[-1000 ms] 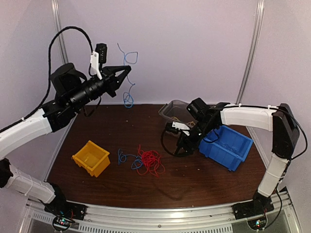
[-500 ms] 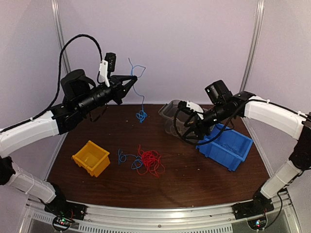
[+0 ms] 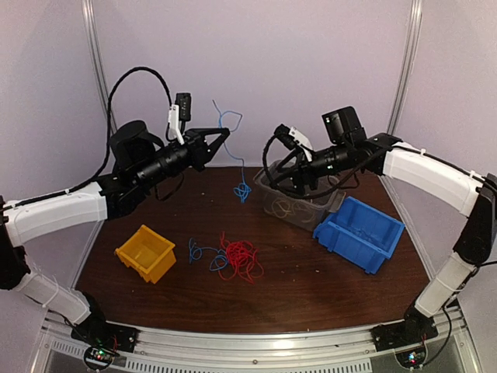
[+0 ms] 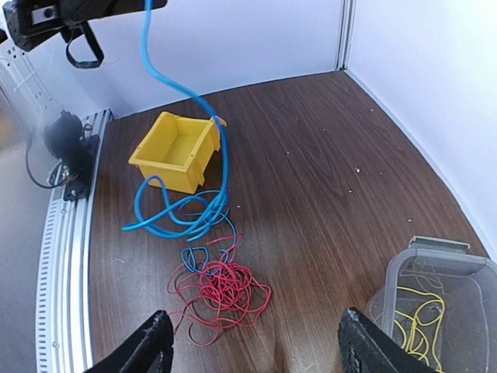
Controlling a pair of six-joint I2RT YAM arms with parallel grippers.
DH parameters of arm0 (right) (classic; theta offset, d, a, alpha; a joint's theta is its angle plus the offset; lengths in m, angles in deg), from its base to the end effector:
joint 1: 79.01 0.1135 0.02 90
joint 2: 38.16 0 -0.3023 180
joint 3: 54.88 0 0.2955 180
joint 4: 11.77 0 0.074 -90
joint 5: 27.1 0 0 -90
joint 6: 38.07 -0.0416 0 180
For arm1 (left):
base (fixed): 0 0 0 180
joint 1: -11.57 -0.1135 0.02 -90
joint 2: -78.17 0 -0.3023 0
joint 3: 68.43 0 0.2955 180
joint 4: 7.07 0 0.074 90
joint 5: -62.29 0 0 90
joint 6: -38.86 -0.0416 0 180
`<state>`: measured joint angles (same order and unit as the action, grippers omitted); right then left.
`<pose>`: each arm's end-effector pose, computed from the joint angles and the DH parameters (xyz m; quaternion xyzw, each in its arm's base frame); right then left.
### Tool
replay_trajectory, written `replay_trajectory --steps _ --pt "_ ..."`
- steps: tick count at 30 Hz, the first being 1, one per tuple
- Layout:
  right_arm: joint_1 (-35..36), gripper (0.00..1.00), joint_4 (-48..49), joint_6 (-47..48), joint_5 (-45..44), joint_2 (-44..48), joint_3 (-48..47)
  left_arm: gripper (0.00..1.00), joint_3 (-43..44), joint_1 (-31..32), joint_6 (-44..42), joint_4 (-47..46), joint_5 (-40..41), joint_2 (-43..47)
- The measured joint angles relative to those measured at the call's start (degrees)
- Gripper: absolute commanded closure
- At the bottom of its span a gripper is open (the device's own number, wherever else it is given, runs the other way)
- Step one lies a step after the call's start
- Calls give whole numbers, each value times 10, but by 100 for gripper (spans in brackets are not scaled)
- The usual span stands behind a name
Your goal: Untangle the cables
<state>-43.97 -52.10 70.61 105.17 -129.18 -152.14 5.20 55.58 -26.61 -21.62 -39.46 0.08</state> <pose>0.3163 0.2560 0.3891 -0.5230 0.6586 0.3775 0.3875 0.2568 -0.2598 0.4064 0.1854 0.6163 -0.4837 0.5931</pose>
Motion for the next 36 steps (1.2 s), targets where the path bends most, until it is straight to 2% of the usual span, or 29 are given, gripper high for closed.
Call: replay_trajectory --steps 7,13,20,27,33,34,36 --pt "21 20 34 -66 41 -40 -17 100 0 15 23 -27 2 -12" --pt "31 22 87 -111 47 -42 -25 100 0 19 42 -47 1 -14" --pt "31 25 119 -110 29 -60 -81 100 0 19 64 -59 -11 -14" --pt "46 55 99 -52 48 -89 -124 100 9 19 76 -54 -40 -30" --pt "55 58 61 -14 82 -100 -127 100 14 19 75 -51 -52 -36" --pt "56 61 57 -8 90 -100 -127 100 14 19 75 -51 -51 -36" --pt "56 81 52 1 106 -99 -125 100 14 19 75 -51 -51 -36"
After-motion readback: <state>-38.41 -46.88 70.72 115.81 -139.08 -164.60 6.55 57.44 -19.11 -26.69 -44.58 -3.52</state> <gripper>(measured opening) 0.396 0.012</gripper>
